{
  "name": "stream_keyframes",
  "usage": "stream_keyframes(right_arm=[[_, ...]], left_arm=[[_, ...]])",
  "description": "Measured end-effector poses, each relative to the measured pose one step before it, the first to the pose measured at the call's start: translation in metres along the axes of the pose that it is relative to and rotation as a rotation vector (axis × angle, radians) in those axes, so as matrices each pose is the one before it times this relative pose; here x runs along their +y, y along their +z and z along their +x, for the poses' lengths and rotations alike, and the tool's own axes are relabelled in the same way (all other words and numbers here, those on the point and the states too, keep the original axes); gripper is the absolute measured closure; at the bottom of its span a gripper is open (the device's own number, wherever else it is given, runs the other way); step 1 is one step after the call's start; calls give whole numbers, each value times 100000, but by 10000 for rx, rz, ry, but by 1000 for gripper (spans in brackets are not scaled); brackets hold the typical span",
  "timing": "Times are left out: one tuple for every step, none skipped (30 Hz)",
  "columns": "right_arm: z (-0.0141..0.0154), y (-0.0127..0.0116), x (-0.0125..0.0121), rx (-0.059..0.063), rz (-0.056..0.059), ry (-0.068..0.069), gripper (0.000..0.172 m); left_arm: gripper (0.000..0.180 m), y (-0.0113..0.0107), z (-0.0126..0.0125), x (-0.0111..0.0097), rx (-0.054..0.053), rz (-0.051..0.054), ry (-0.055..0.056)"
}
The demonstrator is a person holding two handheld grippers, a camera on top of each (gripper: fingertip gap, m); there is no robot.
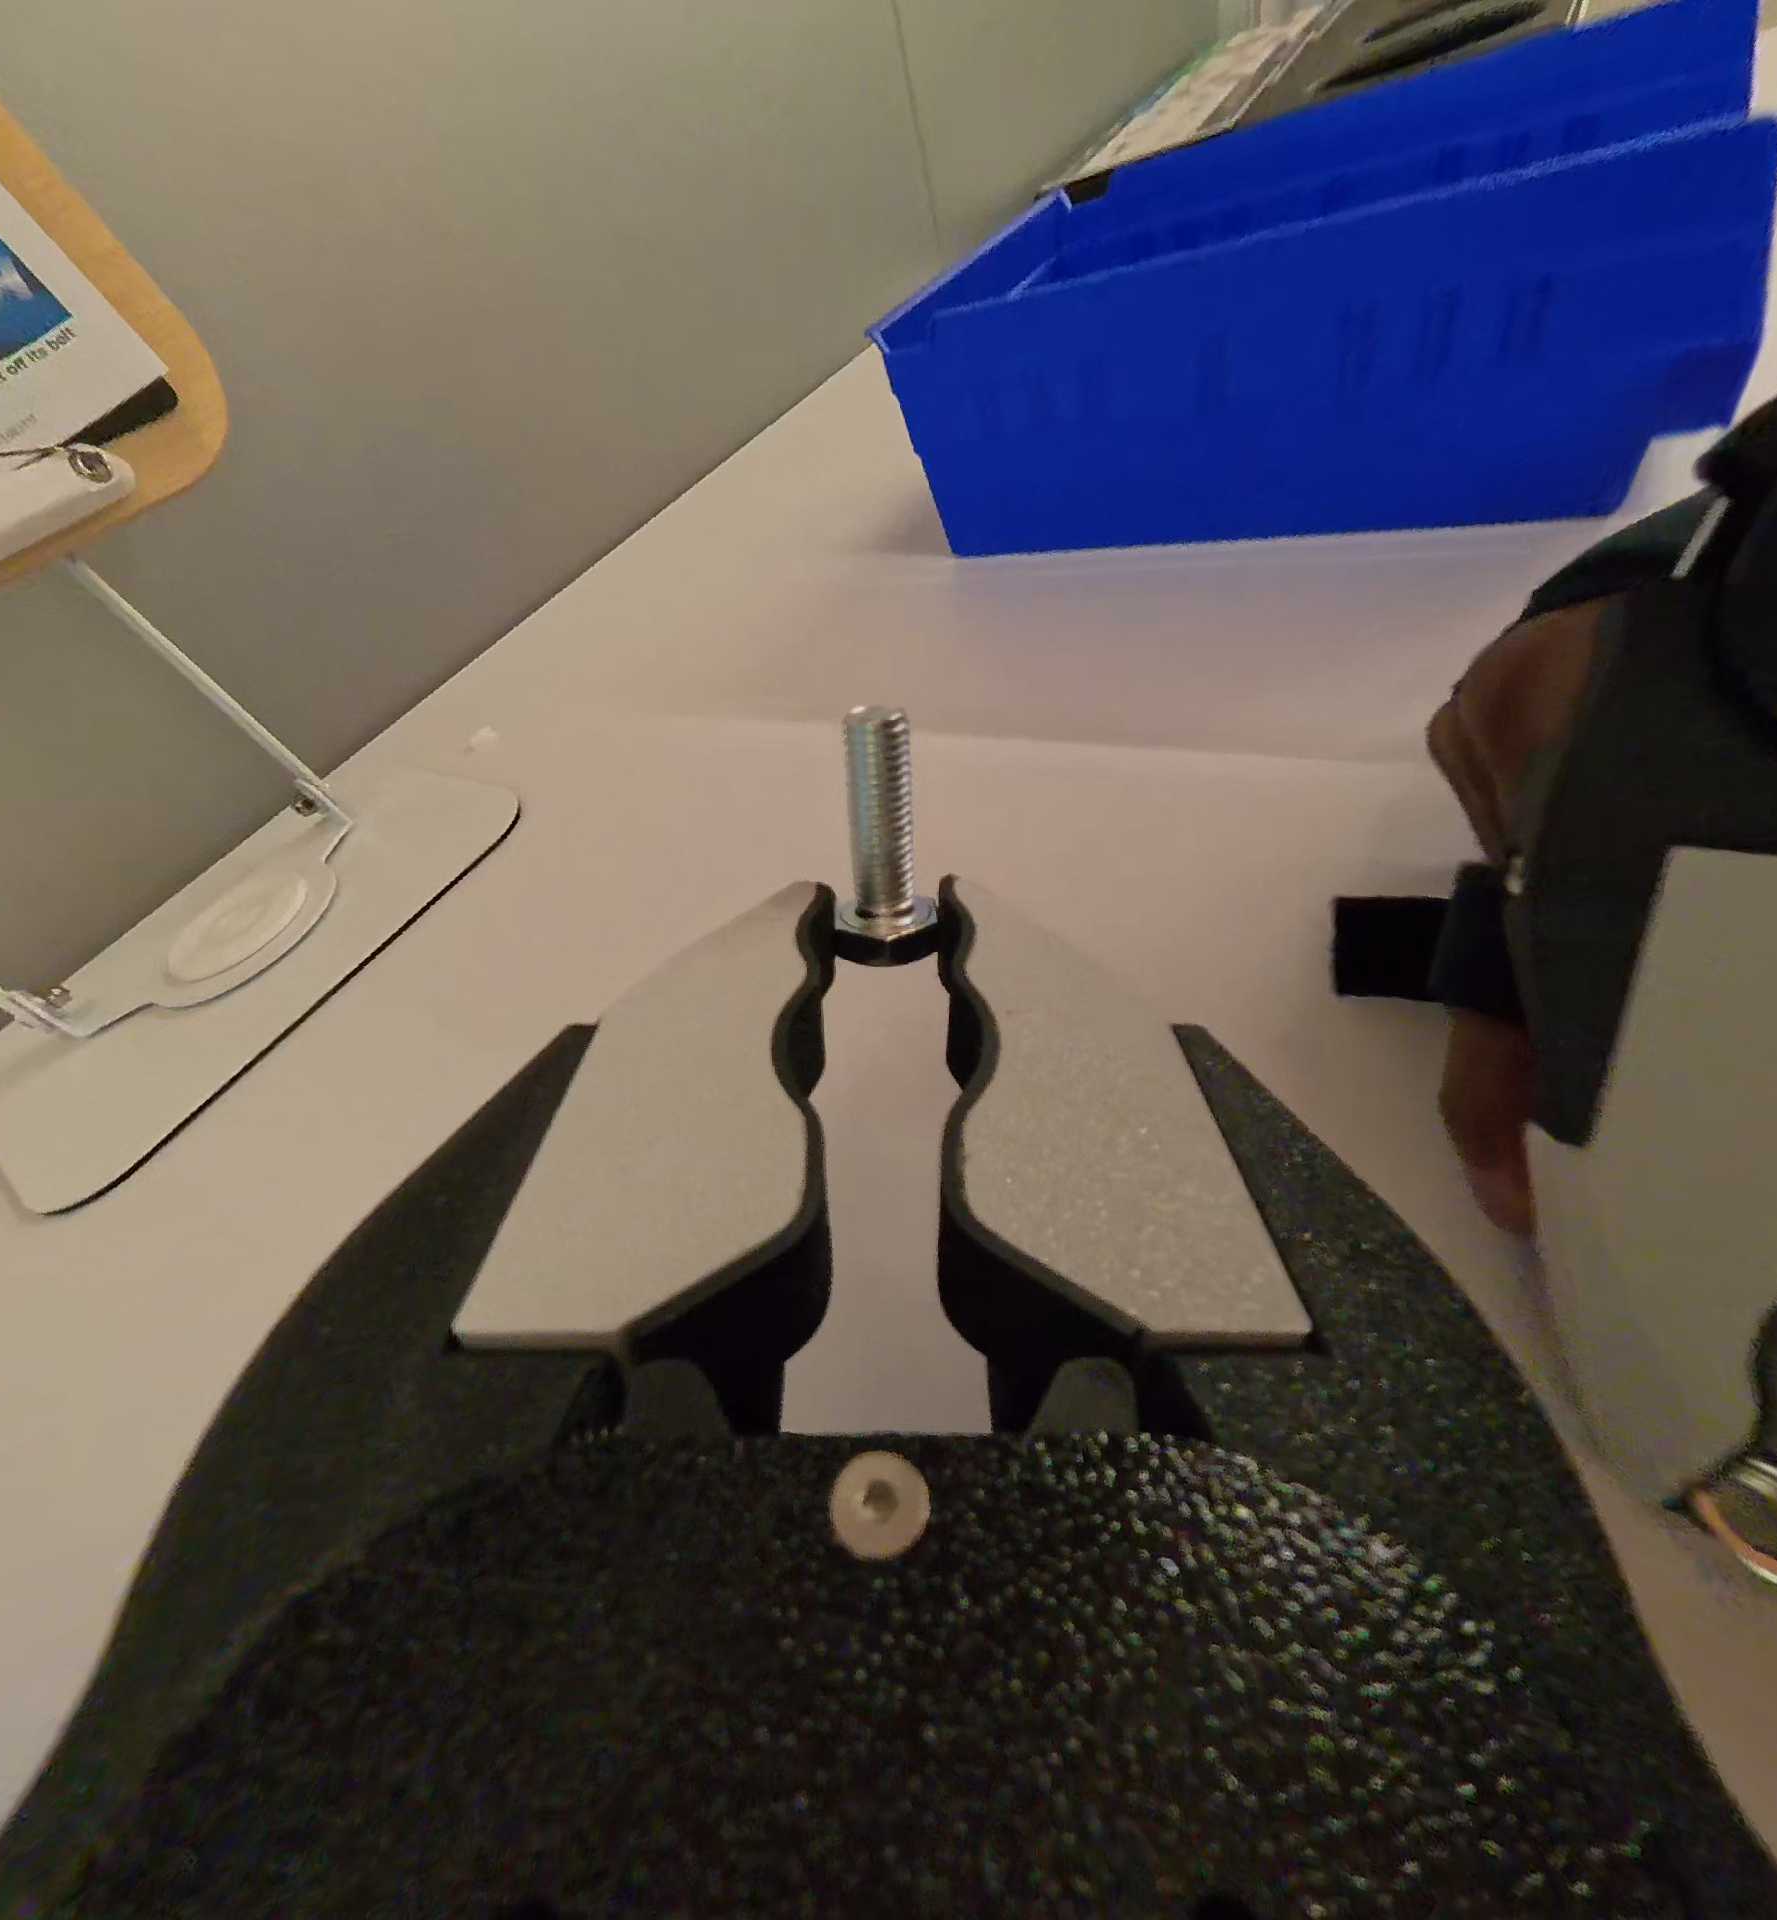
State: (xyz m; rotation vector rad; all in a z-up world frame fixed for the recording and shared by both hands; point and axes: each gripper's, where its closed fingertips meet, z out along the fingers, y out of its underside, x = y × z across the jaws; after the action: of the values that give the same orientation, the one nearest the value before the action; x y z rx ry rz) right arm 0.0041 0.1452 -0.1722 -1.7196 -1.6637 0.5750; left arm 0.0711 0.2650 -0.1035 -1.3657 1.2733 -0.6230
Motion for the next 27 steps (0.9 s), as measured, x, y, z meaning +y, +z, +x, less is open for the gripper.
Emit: stream_keyframes(right_arm=[[459, -585, -453, 201, 301, 125, 155], [750, -1019, -804, 194, 550, 216, 155], [844, -1301, -1132, 192, 720, 251, 155], [938, -1413, -1280, 221, 766, 267, 155], [1045, -1353, -1247, 275, 698, 285, 155], [1064, -1198, -1055, 306, 574, 267, 155], [1003, -962, -778, 289, 434, 226, 155], [905, -728, -494, 270, 290, 186, 155], [822, -498, -259, 289, 163, 126, 155], [629, -298, -144, 254, 76, 51, 155], [412, -142, -138, 205, 64, -17, 155], [205, 2, -157, 134, 47, -46, 155], [40, 99, -104, 67, 8, -49, 155], [-23, 181, -37, 36, -28, -58, 155], [-19, 225, 43, 47, -76, -65, 155], [-3, 234, 124, 64, -117, -69, 155], [-3, 174, 91, 53, -82, -49, 155], [-12, 77, -8, 21, -17, 6, 155], [27, 32, 20, 18, -52, 37, 155], [106, -76, 30, 69, -55, -15, 155], [168, -168, 24, 98, -53, -43, 155], [153, -68, 10, 110, -59, -15, 155], [151, -45, 4, 99, -57, -1, 155], [15, -28, 9, 30, -43, -5, 155], [-58, 19, 17, 3, -52, -25, 155], [-69, 78, 64, 40, -59, -87, 155], [-41, 99, 86, 63, -54, -130, 155]], left_arm=[[163, -63, 38, -259, 71, 164, -250], [163, -69, 13, -270, 64, 173, -259], [163, -52, 8, -255, 51, 155, -257], [163, -51, 73, -240, 77, 137, -259], [163, -26, 174, -203, 130, 111, -201], [163, -43, 223, -152, 108, 69, -63], [163, -44, 230, -94, 63, -11, 159], [162, -45, 172, -33, 29, -103, 384], [162, -62, 166, 1, -37, -133, 533], [162, -81, 218, -38, -29, -101, 547], [162, -69, 257, -29, 31, -56, 435], [162, -19, 289, -10, 55, -32, 306], [162, 20, 286, -13, 68, -14, 172], [162, 76, 251, -15, 80, 7, 39], [162, 86, 168, -34, 62, 28, -44], [162, 72, 152, -98, 78, 73, -79], [162, 51, 123, -147, 82, 118, -94], [162, 48, 70, 14, 55, 20, -88], [162, 36, 22, 17, 14, 24, -37], [162, 15, 24, -28, 21, 44, -49], [162, -33, 30, -73, 26, 69, -63], [162, -69, -38, -136, 23, 73, -57], [162, -22, 12, -79, 11, 48, -8], [162, 2, 5, -25, -11, 6, 40], [162, 25, 32, -2, -9, -22, 60], [162, 33, 94, -33, 15, -3, 43], [162, 77, 94, 37, -2, -58, 26]])
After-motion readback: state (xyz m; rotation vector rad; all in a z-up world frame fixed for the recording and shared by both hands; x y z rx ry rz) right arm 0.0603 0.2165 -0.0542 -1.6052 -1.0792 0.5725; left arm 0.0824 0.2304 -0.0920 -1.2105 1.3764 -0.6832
